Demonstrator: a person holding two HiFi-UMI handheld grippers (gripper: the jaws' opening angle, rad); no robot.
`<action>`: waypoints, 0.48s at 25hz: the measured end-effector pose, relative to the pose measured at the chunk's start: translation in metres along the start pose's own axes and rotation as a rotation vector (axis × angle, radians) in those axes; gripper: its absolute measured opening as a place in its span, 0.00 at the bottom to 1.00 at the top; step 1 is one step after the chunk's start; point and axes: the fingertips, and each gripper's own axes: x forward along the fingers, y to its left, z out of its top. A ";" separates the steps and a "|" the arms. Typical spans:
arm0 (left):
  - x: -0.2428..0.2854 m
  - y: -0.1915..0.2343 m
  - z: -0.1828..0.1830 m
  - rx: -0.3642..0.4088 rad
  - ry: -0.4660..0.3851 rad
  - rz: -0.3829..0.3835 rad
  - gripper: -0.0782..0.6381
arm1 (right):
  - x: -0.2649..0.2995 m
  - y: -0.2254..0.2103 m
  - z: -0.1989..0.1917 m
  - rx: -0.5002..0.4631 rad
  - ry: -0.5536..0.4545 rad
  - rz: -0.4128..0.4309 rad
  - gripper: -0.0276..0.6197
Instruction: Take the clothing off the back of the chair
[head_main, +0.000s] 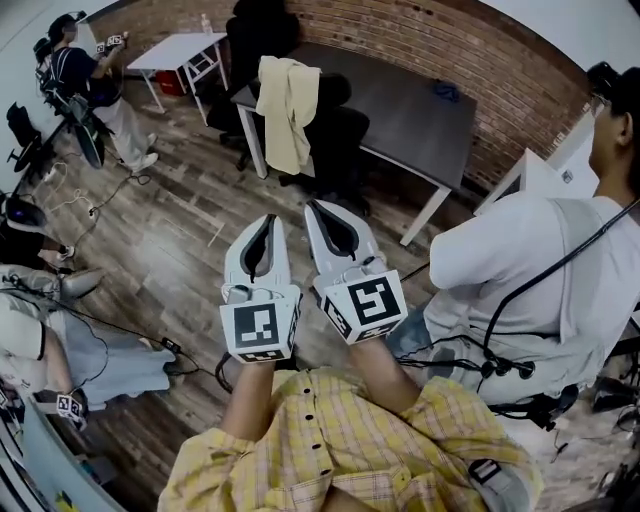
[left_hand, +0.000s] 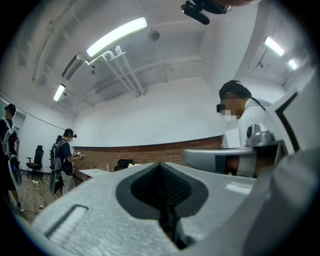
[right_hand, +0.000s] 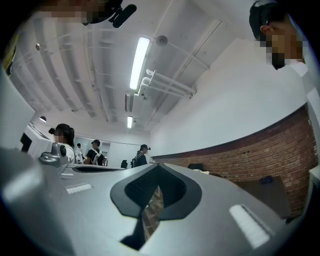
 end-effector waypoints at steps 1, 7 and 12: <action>0.007 0.004 -0.001 -0.004 -0.001 -0.003 0.11 | 0.006 -0.004 -0.002 -0.005 0.002 -0.006 0.05; 0.059 0.029 -0.010 -0.017 -0.002 -0.035 0.11 | 0.051 -0.029 -0.014 -0.010 0.012 -0.042 0.05; 0.112 0.049 -0.014 -0.028 0.001 -0.068 0.11 | 0.097 -0.057 -0.023 -0.013 0.021 -0.075 0.05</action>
